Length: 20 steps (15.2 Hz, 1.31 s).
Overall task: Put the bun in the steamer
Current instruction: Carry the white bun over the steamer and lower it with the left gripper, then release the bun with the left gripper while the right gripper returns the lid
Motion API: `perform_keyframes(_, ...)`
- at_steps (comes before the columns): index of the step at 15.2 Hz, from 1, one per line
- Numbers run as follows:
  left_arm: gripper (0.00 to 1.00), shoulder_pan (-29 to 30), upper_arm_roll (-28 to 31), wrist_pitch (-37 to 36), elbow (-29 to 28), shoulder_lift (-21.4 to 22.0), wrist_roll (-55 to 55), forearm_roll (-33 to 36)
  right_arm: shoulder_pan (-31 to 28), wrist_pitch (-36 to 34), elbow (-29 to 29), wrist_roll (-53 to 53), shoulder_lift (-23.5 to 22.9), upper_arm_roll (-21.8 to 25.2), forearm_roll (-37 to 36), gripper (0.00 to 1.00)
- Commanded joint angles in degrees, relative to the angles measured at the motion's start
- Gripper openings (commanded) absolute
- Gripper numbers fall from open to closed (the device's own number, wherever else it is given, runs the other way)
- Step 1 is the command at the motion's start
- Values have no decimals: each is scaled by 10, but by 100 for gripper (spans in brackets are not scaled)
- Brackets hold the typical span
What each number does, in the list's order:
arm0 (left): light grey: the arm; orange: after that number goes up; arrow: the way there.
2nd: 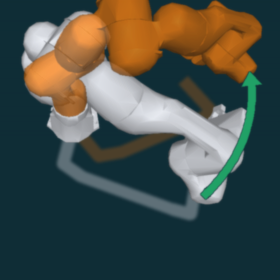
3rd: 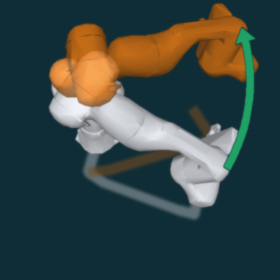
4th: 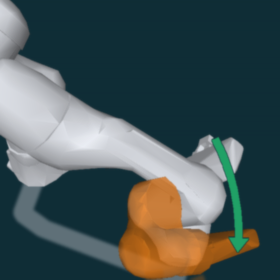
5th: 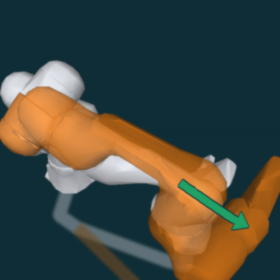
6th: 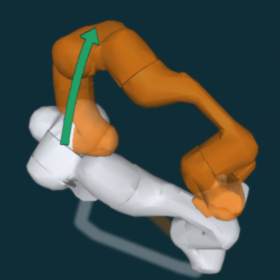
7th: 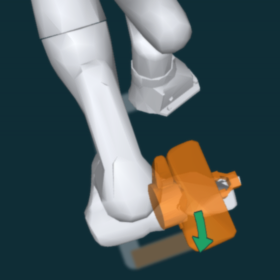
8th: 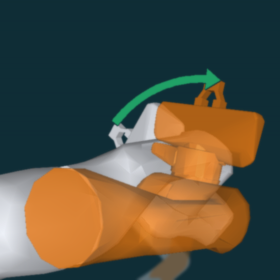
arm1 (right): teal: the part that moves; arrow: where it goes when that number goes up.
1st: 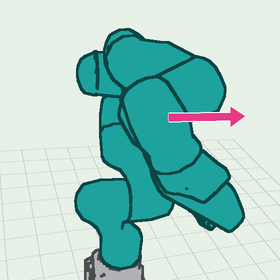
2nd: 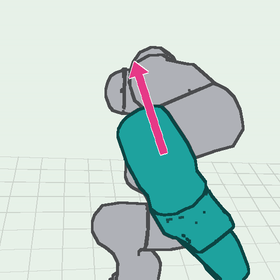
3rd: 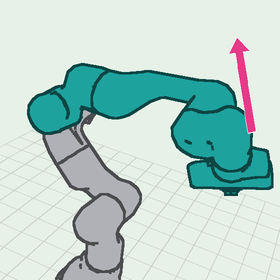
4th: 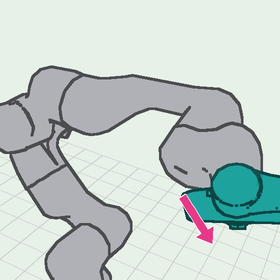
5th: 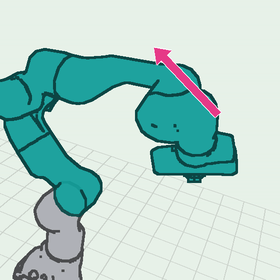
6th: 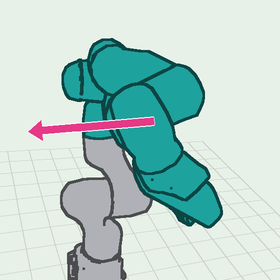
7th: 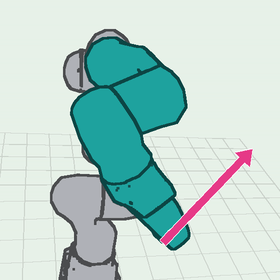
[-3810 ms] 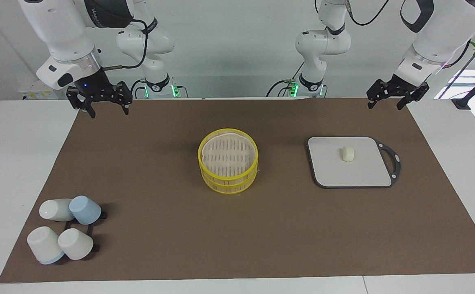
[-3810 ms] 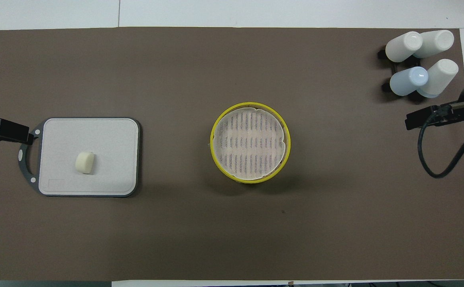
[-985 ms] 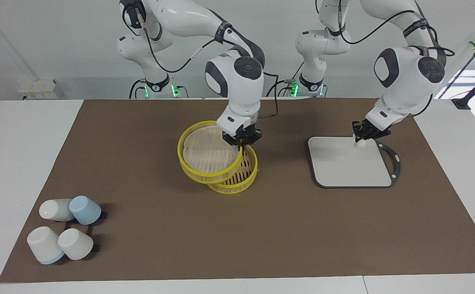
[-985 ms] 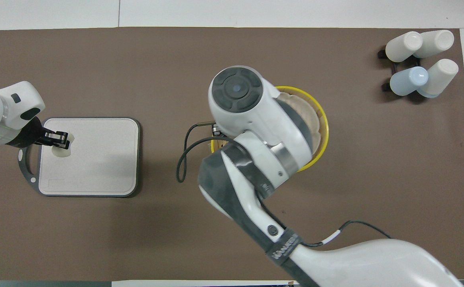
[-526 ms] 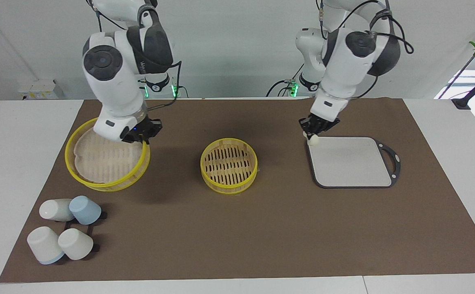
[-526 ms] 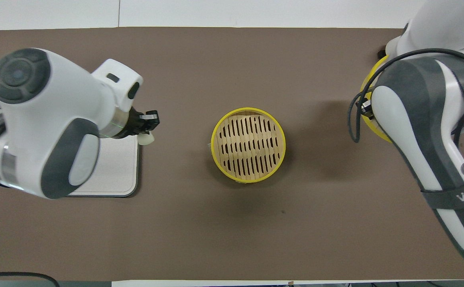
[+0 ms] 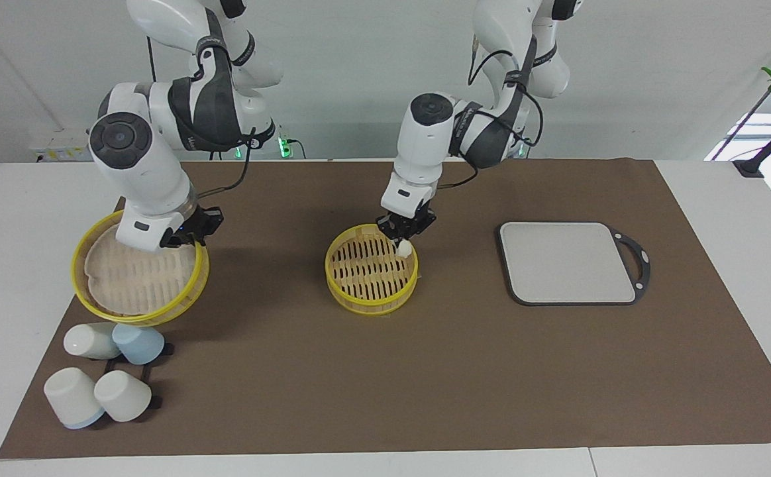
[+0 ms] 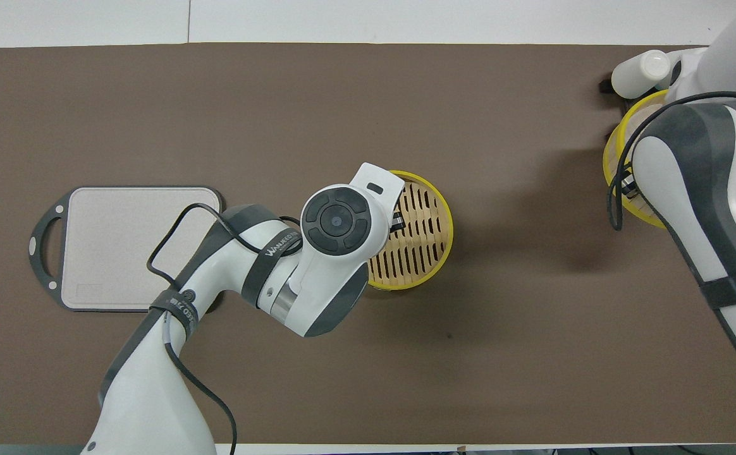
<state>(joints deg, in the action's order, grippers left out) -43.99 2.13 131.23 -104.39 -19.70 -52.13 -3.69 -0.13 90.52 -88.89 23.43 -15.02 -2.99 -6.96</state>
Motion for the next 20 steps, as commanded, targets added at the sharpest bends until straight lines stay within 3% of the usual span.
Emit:
perform_keyframes(1, 16, -17, 12, 31, -16, -7, -13, 5, -4, 13, -29, 9, 28, -9, -12, 0)
perform_keyframes(2, 21, -17, 12, 36, -19, -8, -18, 5, -4, 13, -29, 9, 28, -9, -12, 0)
perform_keyframes(3, 40, -18, 12, 44, -26, -8, -27, 6, -3, 14, -28, 8, 28, -10, -11, 0)
perform_keyframes(5, 93, -18, 12, 49, -29, -8, -39, 6, -1, 14, -28, 7, 28, -10, -11, 0)
perform_keyframes(6, 100, -18, 12, 49, -28, -7, -49, 6, 0, 14, -28, 6, 28, -10, -11, 0)
perform_keyframes(8, 100, -10, 12, 40, -28, 4, -50, 7, 0, 14, -28, 4, 28, -10, -11, 0)
perform_keyframes(13, 100, 40, 13, -60, -28, 83, -37, 6, 3, 12, -26, 1, 27, -11, -2, 0)
perform_keyframes(17, 100, 37, 12, -62, -35, 88, -35, 5, 5, 11, -24, 0, 27, -16, 7, 0)
perform_keyframes(18, 100, 42, 13, -70, -34, 97, -26, 5, 20, 11, -23, -16, 27, -25, 37, 0)
perform_keyframes(20, 100, 79, 14, -134, -26, 133, 19, 5, 93, 28, -16, -148, 26, -26, 63, 0)
